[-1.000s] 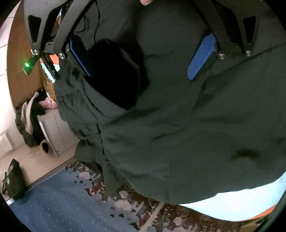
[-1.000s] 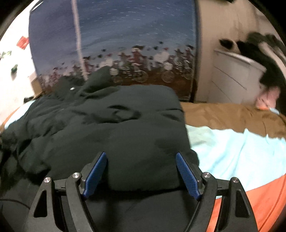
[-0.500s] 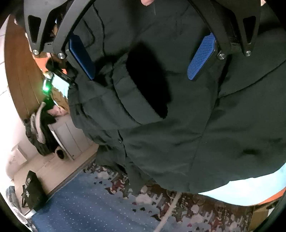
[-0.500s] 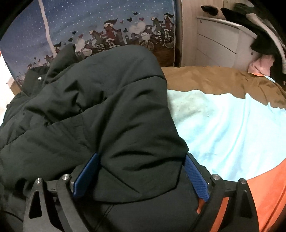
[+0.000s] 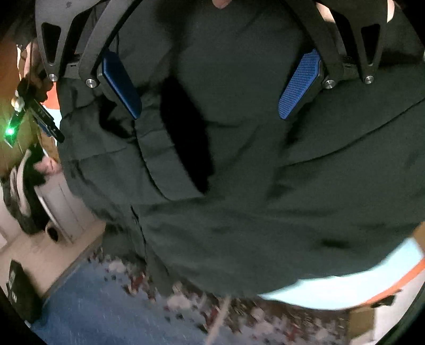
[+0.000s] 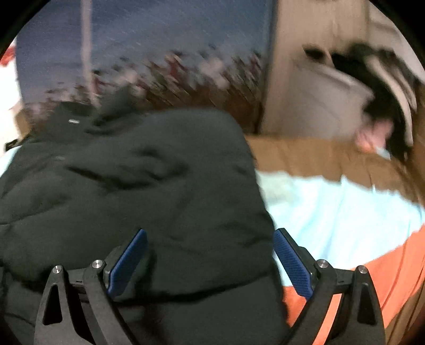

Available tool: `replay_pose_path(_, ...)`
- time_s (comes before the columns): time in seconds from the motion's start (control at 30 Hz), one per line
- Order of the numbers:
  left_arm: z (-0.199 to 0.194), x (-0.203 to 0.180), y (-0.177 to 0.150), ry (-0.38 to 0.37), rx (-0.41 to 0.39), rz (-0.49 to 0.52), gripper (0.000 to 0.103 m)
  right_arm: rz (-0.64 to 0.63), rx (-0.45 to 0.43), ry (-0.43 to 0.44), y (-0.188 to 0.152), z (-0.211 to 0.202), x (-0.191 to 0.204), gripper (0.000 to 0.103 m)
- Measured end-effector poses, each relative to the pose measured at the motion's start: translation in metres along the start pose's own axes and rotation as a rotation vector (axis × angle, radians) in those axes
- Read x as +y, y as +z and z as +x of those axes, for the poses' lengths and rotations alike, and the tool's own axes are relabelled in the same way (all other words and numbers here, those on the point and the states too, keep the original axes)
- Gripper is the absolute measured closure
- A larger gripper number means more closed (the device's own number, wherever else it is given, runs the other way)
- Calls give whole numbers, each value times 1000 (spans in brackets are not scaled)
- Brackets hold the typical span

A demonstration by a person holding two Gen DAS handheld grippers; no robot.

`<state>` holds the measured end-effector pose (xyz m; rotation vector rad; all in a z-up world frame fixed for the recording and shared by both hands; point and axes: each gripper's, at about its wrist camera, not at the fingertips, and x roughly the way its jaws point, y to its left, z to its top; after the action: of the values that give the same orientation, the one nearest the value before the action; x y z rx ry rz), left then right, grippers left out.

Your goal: Fold large clothes

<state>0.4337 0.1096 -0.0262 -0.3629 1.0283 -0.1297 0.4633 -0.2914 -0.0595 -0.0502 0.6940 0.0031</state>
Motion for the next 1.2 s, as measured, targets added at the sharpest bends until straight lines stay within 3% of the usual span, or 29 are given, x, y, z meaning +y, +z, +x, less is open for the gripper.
replay_pose_path(0.1,-33,15,-15,56,-70,-36,2,-45,-55,135,8,-18,44,7)
replay_pose_path(0.23,-68,47,-38,140,-135,-114,2,-64,-44,306,15,-22,103,7)
replay_pose_path(0.5,-130,140,-93,302,-270,-442,2,-166,1,457,23,-7,232,7)
replay_pose_path(0.63,-156,190,-114,359,-313,-599,2,-210,44,474,20,10,282,7)
replay_pose_path(0.77,-176,230,-124,417,-360,-719,2,-209,70,438,14,28,300,7)
replay_pose_path(1.2,-190,295,-124,440,-411,-904,3,-302,93,342,-6,50,314,0)
